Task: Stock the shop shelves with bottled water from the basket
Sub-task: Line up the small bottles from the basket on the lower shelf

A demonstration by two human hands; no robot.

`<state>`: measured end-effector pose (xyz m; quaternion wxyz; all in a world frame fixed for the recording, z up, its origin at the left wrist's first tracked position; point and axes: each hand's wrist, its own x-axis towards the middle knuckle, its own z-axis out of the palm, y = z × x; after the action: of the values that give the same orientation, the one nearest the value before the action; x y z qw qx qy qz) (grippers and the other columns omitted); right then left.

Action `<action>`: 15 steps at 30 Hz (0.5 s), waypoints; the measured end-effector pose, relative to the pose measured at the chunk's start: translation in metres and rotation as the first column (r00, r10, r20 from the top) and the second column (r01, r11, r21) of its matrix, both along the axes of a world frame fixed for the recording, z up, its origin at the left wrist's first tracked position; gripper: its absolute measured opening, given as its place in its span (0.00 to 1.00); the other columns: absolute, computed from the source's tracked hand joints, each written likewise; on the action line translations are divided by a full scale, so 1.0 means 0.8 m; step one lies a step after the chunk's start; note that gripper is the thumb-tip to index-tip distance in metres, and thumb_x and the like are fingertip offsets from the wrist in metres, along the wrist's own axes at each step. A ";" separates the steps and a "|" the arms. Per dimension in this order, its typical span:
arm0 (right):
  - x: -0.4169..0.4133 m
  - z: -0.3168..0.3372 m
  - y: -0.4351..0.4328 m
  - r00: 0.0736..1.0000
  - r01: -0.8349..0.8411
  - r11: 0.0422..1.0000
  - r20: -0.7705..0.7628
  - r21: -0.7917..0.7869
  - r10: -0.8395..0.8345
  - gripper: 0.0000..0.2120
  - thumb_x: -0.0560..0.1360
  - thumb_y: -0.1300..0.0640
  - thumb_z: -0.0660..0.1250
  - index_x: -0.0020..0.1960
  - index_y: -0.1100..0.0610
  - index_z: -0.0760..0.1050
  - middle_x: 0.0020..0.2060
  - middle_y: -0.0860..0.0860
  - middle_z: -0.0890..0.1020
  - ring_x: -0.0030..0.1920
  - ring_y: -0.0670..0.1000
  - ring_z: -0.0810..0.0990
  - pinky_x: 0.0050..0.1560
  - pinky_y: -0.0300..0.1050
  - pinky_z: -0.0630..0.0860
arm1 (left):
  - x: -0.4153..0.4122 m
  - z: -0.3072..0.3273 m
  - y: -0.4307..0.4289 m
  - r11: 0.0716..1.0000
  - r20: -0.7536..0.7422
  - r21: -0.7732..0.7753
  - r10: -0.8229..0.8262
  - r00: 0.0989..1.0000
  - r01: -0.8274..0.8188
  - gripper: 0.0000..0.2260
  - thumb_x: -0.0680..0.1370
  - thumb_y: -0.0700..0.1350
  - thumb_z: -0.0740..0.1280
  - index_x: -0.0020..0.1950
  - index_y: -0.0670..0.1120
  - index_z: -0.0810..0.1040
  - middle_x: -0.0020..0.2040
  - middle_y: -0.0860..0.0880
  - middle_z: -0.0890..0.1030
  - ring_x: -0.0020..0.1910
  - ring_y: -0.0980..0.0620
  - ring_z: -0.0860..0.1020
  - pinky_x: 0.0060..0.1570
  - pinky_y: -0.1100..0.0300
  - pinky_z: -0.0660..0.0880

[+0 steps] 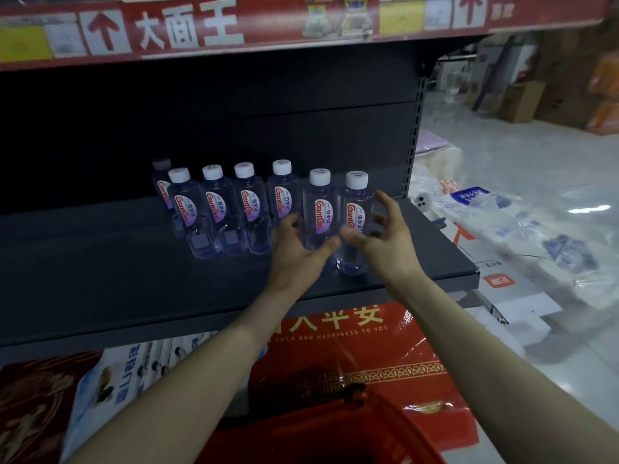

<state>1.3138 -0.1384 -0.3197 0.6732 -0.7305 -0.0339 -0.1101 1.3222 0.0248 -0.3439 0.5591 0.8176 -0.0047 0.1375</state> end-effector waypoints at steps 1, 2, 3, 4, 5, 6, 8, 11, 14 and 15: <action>-0.001 -0.008 -0.004 0.999 0.003 0.997 -0.038 -0.077 -0.006 0.37 0.73 0.57 0.80 0.76 0.47 0.66 0.64 0.48 0.79 0.61 0.50 0.81 0.62 0.56 0.81 | -0.003 -0.005 0.003 0.998 -0.019 0.046 0.036 0.999 -0.035 0.32 0.70 0.58 0.81 0.68 0.54 0.70 0.65 0.52 0.76 0.62 0.54 0.77 0.60 0.57 0.76; -0.003 -0.017 -0.007 0.998 0.009 0.986 -0.065 -0.165 -0.020 0.36 0.73 0.58 0.80 0.75 0.50 0.66 0.63 0.48 0.80 0.61 0.50 0.81 0.64 0.56 0.80 | -0.006 -0.010 0.005 0.995 -0.031 0.074 0.064 0.997 -0.062 0.31 0.69 0.55 0.82 0.66 0.53 0.71 0.62 0.52 0.78 0.59 0.55 0.78 0.56 0.60 0.75; -0.004 -0.026 -0.009 0.995 0.018 0.970 -0.087 -0.244 -0.041 0.34 0.73 0.58 0.79 0.74 0.52 0.68 0.61 0.48 0.81 0.59 0.50 0.81 0.65 0.55 0.79 | -0.006 -0.016 0.008 0.992 -0.044 0.101 0.084 0.996 -0.079 0.29 0.69 0.53 0.83 0.64 0.52 0.73 0.58 0.53 0.80 0.57 0.55 0.80 0.52 0.64 0.75; -0.004 -0.033 -0.010 0.994 0.026 0.955 -0.097 -0.297 -0.057 0.31 0.74 0.58 0.79 0.72 0.54 0.70 0.58 0.48 0.82 0.56 0.49 0.81 0.65 0.53 0.79 | -0.007 -0.020 0.010 0.988 -0.055 0.127 0.099 0.994 -0.092 0.25 0.70 0.51 0.83 0.61 0.51 0.75 0.54 0.55 0.81 0.53 0.57 0.81 0.48 0.67 0.74; -0.004 -0.038 -0.010 0.993 0.034 0.947 -0.096 -0.320 -0.068 0.29 0.74 0.58 0.79 0.71 0.55 0.71 0.56 0.48 0.82 0.54 0.48 0.81 0.63 0.50 0.80 | -0.006 -0.023 0.010 0.982 -0.065 0.156 0.116 0.991 -0.104 0.21 0.70 0.50 0.82 0.57 0.51 0.76 0.50 0.57 0.82 0.50 0.60 0.81 0.45 0.70 0.73; -0.003 -0.041 -0.010 0.993 0.041 0.944 -0.089 -0.326 -0.074 0.27 0.74 0.58 0.79 0.70 0.55 0.72 0.54 0.48 0.82 0.51 0.47 0.81 0.59 0.46 0.80 | -0.006 -0.024 0.010 0.978 -0.066 0.172 0.129 0.989 -0.116 0.18 0.71 0.50 0.82 0.54 0.52 0.77 0.47 0.58 0.81 0.47 0.63 0.80 0.42 0.71 0.71; 0.005 -0.044 -0.009 0.993 0.060 0.937 -0.072 -0.345 -0.090 0.26 0.75 0.58 0.78 0.69 0.56 0.72 0.53 0.48 0.82 0.50 0.48 0.80 0.53 0.41 0.76 | -0.001 -0.026 0.006 0.973 -0.055 0.192 0.140 0.989 -0.127 0.14 0.73 0.50 0.81 0.52 0.53 0.79 0.43 0.61 0.80 0.45 0.66 0.78 0.42 0.73 0.69; 0.019 -0.047 -0.008 0.991 0.099 0.928 -0.052 -0.359 -0.126 0.25 0.75 0.58 0.77 0.68 0.56 0.72 0.54 0.51 0.83 0.52 0.52 0.81 0.52 0.42 0.75 | 0.005 -0.028 0.000 0.967 -0.051 0.190 0.183 0.982 -0.170 0.15 0.73 0.53 0.80 0.55 0.50 0.83 0.43 0.62 0.79 0.43 0.66 0.77 0.42 0.73 0.68; 0.033 -0.053 -0.002 0.987 0.137 0.905 -0.027 -0.402 -0.161 0.25 0.76 0.55 0.76 0.69 0.52 0.72 0.56 0.50 0.83 0.55 0.55 0.83 0.55 0.50 0.79 | 0.017 -0.033 0.003 0.947 -0.055 0.206 0.264 0.963 -0.247 0.18 0.73 0.56 0.79 0.58 0.47 0.85 0.50 0.55 0.85 0.47 0.60 0.80 0.42 0.73 0.67; 0.037 -0.056 0.001 0.985 0.150 0.884 -0.013 -0.443 -0.173 0.24 0.77 0.53 0.75 0.70 0.50 0.71 0.57 0.50 0.84 0.56 0.56 0.83 0.55 0.54 0.80 | 0.021 -0.036 0.004 0.941 -0.058 0.204 0.287 0.956 -0.270 0.17 0.74 0.56 0.79 0.57 0.48 0.85 0.51 0.54 0.86 0.49 0.59 0.81 0.42 0.71 0.68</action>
<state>1.3437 -0.1375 -0.3647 0.4796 -0.8666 0.0205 -0.1364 1.3387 0.0278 -0.3727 0.4516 0.8656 0.1220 0.1784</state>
